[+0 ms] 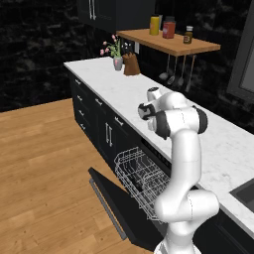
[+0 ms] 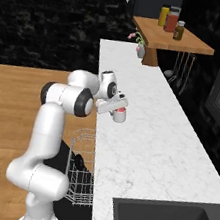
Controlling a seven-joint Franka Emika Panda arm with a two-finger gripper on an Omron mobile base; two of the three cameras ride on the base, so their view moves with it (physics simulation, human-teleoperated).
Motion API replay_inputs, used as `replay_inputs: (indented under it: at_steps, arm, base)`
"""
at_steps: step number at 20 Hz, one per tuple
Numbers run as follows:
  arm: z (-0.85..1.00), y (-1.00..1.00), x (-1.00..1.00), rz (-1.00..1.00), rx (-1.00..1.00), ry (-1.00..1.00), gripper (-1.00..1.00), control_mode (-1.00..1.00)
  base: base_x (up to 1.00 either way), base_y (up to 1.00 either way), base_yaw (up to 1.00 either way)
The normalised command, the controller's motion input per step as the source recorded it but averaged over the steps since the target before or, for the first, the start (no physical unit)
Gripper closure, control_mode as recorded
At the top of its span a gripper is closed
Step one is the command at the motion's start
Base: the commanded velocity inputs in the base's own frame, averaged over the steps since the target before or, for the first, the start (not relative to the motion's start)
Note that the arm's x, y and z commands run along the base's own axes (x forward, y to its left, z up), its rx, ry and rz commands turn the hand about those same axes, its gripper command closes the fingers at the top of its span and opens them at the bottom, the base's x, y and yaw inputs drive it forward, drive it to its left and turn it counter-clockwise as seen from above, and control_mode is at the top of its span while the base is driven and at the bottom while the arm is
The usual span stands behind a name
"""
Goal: Pick up the cup and bowl from the counter, place them in the dishwasher, and close the dishwasher door.
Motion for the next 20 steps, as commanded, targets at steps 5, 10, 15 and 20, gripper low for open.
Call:
replay_inputs:
  at_steps: [5, 10, 15, 20]
  arm:
    - [0.0, 0.06, -0.55, 0.0, 0.0, 0.0, 1.0, -1.0]
    - [0.0, 0.12, -1.0, 0.0, 0.0, -0.02, 1.0, -1.0]
    - [0.0, 0.27, -1.0, 0.0, 0.0, 0.0, 1.0, -1.0]
    - [-0.02, 0.48, -1.0, 0.0, 0.0, 0.0, 1.0, -1.0]
  base:
    - [0.0, 0.0, 0.0]
    - [0.0, 0.0, 0.0]
    - [0.0, 0.0, 0.0]
    - [0.0, 0.0, 0.0]
